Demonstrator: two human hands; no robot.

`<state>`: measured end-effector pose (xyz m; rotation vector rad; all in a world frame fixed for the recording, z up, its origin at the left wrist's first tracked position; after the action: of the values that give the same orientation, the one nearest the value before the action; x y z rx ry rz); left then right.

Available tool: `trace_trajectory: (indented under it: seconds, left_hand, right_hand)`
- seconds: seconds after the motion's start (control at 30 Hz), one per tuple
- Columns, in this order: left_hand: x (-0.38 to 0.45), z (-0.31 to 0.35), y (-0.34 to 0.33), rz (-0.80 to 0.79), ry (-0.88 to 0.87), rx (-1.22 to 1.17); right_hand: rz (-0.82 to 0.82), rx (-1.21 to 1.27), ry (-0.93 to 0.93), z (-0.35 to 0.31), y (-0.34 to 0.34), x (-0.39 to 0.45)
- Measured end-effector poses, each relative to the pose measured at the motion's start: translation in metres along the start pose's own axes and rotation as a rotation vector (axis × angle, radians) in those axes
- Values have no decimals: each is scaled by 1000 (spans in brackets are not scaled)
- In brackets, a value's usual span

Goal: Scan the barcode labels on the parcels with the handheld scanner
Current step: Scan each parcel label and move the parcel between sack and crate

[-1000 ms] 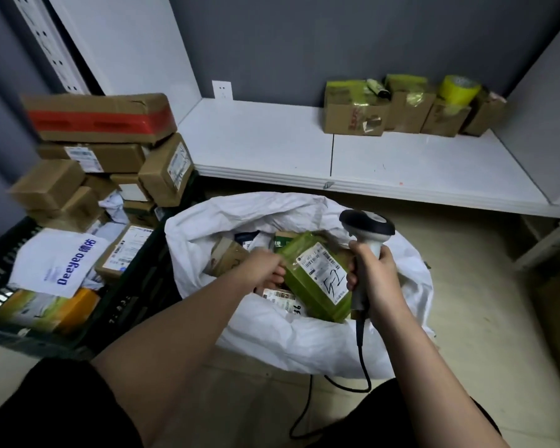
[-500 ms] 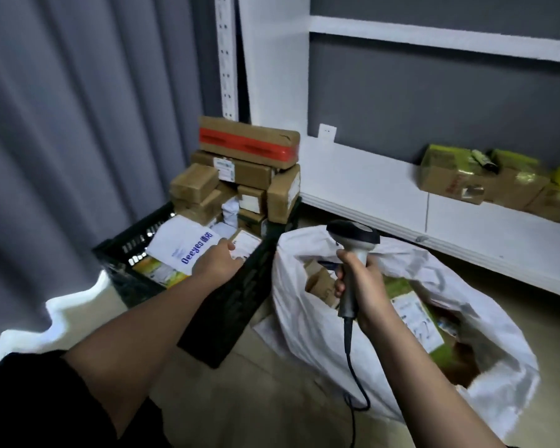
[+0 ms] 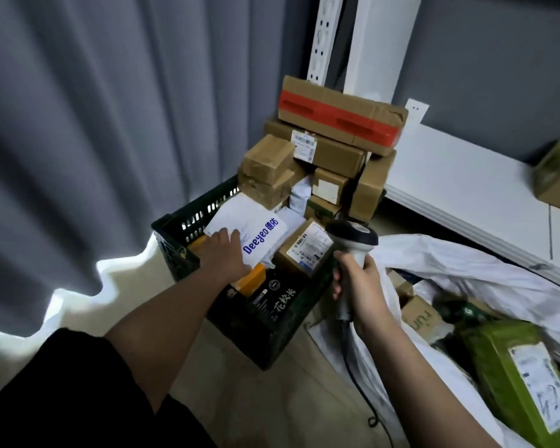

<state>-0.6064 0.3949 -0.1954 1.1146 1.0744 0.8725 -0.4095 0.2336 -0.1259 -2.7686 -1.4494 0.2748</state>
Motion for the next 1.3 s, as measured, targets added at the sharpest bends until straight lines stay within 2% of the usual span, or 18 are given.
trace_trajectory:
  seconds: [0.33,0.57,0.73,0.83,0.97,1.03,1.1,1.17,1.23,1.3]
  left_hand:
    - [74,24,-55,-71,6,93]
    - [79,29,-58,-21,69,-30]
    - [68,28,-46,-73,41,-71]
    - [57,22,-27,-25,14,-6]
    - [28,10,16,148,-1,21]
    - [3,-8,43,235,98,-118]
    - [-22,-34,54,276,278,-449]
    - [-45,-44,52,233,377,-925]
    - [-73,-26,52,134,346,-1357]
    - [-105,3,54,-14,306,-1623]
  right_hand:
    - [-29,-29,-109,56,-35,53]
    - [-38,-9,-126,64,-39,52]
    - [-38,-39,-114,56,-27,40]
    - [-42,-54,-78,45,-21,31]
    - [-45,-64,-37,29,-14,14]
    - [-53,-60,-35,22,-12,4]
    - [-71,-40,-41,16,-12,-8]
    - [-78,-6,-61,13,-10,-20]
    - [-67,35,-76,10,-5,-35]
    - [-24,92,-67,2,4,-49]
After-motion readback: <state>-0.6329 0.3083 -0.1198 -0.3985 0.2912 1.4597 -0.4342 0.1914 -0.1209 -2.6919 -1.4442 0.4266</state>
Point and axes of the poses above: each hand's wrist, its own x-axis towards the middle knuckle, its own y-axis out of the back of the hand, z = x × y, the point moved 8 cm from there along x, towards the middle knuckle, and after that the axes turned 3 degrees about y, right-handed, at the moved point
